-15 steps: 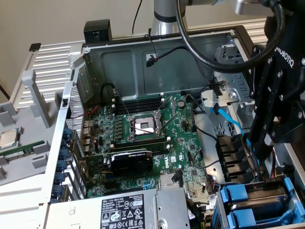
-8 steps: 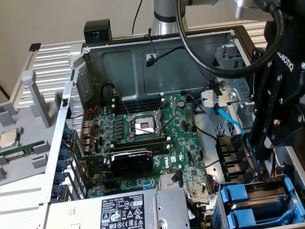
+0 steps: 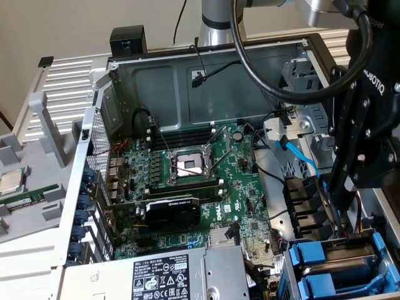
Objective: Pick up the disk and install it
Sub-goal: 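Insert the second disk wire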
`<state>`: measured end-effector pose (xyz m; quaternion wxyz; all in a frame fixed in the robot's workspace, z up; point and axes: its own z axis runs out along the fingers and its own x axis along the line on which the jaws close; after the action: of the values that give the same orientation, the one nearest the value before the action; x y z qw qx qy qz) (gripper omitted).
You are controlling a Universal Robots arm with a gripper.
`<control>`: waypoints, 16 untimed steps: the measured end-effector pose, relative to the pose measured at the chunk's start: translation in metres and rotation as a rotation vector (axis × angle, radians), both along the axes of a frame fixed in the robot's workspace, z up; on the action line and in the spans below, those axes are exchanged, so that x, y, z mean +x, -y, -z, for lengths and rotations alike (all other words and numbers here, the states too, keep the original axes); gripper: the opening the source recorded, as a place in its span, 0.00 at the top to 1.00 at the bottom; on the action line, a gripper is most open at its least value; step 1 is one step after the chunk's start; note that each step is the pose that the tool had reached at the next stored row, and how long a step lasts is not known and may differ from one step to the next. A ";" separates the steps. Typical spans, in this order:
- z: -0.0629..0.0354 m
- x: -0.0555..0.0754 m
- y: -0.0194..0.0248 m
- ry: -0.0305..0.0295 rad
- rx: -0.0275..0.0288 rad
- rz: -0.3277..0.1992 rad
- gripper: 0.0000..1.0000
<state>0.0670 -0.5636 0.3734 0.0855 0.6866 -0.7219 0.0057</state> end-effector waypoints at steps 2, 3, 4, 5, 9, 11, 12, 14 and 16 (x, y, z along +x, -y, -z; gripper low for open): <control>0.0000 0.000 0.0000 0.0000 -0.0002 0.000 0.78; 0.0002 0.000 -0.0003 0.0000 0.0001 0.000 0.78; 0.0001 0.000 -0.0004 0.0000 0.0000 0.000 0.78; 0.0001 0.000 -0.0004 0.0000 -0.0001 0.000 0.78; 0.0000 0.001 -0.0005 0.0000 -0.0002 0.000 0.78; 0.0000 0.001 -0.0005 0.0000 -0.0003 0.000 0.78; 0.0000 0.001 -0.0005 0.0000 -0.0002 0.000 0.78; 0.0000 0.001 -0.0004 0.0000 -0.0002 0.000 0.84; 0.0000 0.001 -0.0005 0.0000 -0.0002 0.000 0.84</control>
<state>0.0678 -0.5632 0.3734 0.0855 0.6866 -0.7219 0.0058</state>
